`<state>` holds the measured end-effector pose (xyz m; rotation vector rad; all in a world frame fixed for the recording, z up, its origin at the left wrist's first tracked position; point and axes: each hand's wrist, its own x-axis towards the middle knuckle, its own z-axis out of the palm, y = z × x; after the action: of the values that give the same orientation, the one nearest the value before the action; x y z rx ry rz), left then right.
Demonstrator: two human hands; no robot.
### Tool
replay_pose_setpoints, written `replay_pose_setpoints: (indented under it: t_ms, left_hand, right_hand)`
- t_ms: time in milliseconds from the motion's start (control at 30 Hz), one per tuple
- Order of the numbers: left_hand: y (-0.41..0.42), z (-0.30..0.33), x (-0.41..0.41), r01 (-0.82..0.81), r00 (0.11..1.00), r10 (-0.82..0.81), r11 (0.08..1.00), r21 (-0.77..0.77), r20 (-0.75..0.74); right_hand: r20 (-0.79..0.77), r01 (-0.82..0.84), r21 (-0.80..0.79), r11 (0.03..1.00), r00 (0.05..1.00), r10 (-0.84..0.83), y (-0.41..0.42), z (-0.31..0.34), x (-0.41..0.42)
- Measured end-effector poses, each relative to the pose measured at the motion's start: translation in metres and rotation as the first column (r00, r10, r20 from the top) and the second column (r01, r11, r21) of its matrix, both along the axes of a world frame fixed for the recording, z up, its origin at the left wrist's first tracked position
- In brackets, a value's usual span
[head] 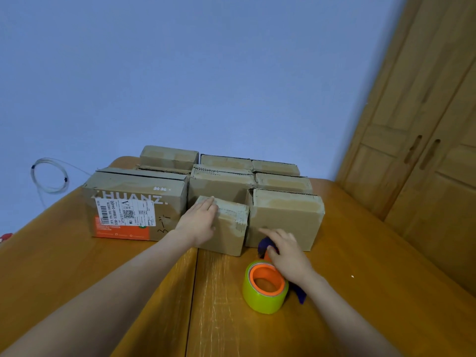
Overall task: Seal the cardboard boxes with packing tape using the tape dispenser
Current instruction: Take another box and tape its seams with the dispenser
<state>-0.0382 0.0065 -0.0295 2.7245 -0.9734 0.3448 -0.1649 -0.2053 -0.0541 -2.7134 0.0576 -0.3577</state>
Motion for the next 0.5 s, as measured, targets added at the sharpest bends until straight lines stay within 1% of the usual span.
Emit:
replay_pose_setpoints:
  t_ms: [67,133,200,267,367,433,500]
  left_hand:
    - [0.0,0.001,0.0,0.002,1.0,-0.002,1.0,-0.009,-0.02]
    - [0.001,0.001,0.002,-0.001,1.0,0.001,1.0,-0.013,-0.027]
    - [0.002,0.0,0.002,-0.014,1.0,0.014,1.0,-0.01,-0.014]
    - [0.002,-0.001,0.001,-0.035,0.999,0.035,0.999,0.0,0.002]
    - [0.001,-0.004,0.0,-0.053,0.998,0.053,0.998,0.031,0.027]
    - [0.0,-0.005,-0.001,-0.062,0.998,0.06,0.996,0.062,0.035]
    - [-0.002,-0.007,-0.001,-0.079,0.996,0.075,0.992,0.094,0.05]
  right_hand:
    - [0.093,0.031,0.135,0.99,0.995,-0.044,-0.003,0.008,0.0]
    - [0.179,0.058,0.208,0.977,0.979,-0.096,-0.004,0.021,0.0]
    - [0.239,0.055,0.218,0.974,0.965,-0.108,-0.003,0.035,0.001]
    - [0.26,0.03,0.2,0.979,0.962,-0.083,0.002,0.047,0.005]
    - [0.239,-0.018,0.096,0.995,0.971,-0.006,0.018,0.054,0.016]
    - [0.201,-0.081,-0.045,0.996,0.976,0.088,0.034,0.052,0.026]
    - [0.157,-0.138,-0.197,0.971,0.973,0.171,0.05,0.045,0.037]
